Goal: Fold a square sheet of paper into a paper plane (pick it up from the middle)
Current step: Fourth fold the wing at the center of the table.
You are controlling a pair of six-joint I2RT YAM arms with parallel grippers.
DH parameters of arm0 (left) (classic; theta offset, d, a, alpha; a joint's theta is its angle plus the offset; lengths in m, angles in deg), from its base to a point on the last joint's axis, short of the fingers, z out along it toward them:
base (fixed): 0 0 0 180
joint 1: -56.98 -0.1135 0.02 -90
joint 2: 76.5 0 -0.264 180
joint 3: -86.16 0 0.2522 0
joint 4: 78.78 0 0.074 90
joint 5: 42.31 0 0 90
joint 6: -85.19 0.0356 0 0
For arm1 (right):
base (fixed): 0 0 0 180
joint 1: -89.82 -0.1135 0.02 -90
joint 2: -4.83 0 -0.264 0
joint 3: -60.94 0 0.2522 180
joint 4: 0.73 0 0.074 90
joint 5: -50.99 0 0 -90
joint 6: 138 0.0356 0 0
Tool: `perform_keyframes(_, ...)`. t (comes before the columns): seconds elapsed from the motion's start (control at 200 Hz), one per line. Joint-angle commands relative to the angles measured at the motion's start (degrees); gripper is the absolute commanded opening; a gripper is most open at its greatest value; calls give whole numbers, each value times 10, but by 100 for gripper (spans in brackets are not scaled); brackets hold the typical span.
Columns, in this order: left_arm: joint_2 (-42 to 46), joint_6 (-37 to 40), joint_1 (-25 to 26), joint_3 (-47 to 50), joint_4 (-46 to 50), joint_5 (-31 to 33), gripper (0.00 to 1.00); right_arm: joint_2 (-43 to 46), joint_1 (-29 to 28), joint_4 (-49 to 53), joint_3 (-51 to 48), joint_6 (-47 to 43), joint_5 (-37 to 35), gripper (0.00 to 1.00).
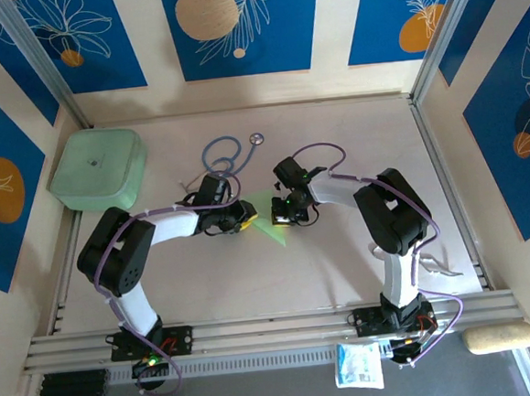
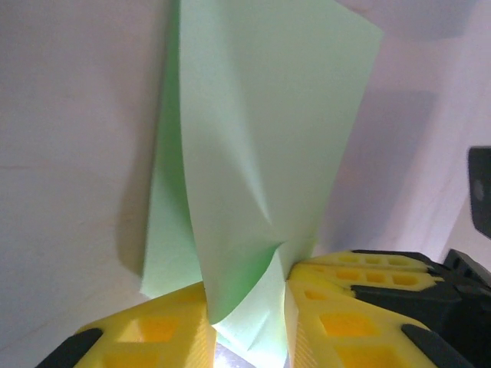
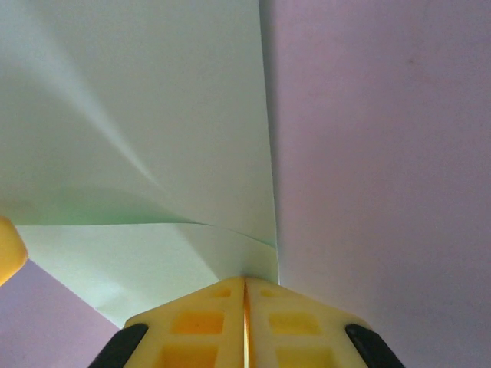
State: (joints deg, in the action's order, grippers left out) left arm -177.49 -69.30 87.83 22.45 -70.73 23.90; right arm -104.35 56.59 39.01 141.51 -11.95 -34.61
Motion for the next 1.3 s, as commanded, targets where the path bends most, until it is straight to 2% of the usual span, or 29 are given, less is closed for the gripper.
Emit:
perform_keyframes(0.0,-5,7,-9,13,-38,-36,28,-21,6,13,-2,-3,-1,10)
perform_keyframes(0.285,-14,39,-27,6,-30,-65,25,-11,17,3,-7,-18,8,9)
perform_keyframes(0.76,-55,75,-29,-31,-45,-100,24,-7,21,-6,-5,-35,18,10)
perform_keyframes(0.935,-63,78,-31,-38,-49,-102,21,6,21,-17,-8,-50,16,17)
perform_keyframes(1.121,-65,96,-32,-55,-39,-98,13,47,20,-37,-12,-82,14,25)
perform_keyframes(1.296,-56,90,-31,-64,-14,-82,8,112,15,-59,-48,-110,-41,31)
